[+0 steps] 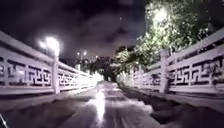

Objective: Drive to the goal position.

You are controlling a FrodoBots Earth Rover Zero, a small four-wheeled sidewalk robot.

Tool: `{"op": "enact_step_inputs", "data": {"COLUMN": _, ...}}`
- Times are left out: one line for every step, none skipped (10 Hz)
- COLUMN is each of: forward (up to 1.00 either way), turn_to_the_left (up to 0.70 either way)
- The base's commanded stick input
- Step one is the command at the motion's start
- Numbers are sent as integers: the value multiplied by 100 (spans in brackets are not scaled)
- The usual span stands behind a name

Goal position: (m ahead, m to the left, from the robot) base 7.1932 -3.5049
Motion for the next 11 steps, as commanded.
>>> {"op": "enact_step_inputs", "data": {"forward": 38, "turn_to_the_left": 0}}
{"op": "enact_step_inputs", "data": {"forward": 38, "turn_to_the_left": 0}}
{"op": "enact_step_inputs", "data": {"forward": 38, "turn_to_the_left": 0}}
{"op": "enact_step_inputs", "data": {"forward": 38, "turn_to_the_left": 0}}
{"op": "enact_step_inputs", "data": {"forward": 38, "turn_to_the_left": 0}}
{"op": "enact_step_inputs", "data": {"forward": 38, "turn_to_the_left": 0}}
{"op": "enact_step_inputs", "data": {"forward": 38, "turn_to_the_left": 0}}
{"op": "enact_step_inputs", "data": {"forward": 38, "turn_to_the_left": 0}}
{"op": "enact_step_inputs", "data": {"forward": 38, "turn_to_the_left": 0}}
{"op": "enact_step_inputs", "data": {"forward": 38, "turn_to_the_left": 0}}
{"op": "enact_step_inputs", "data": {"forward": 38, "turn_to_the_left": 0}}
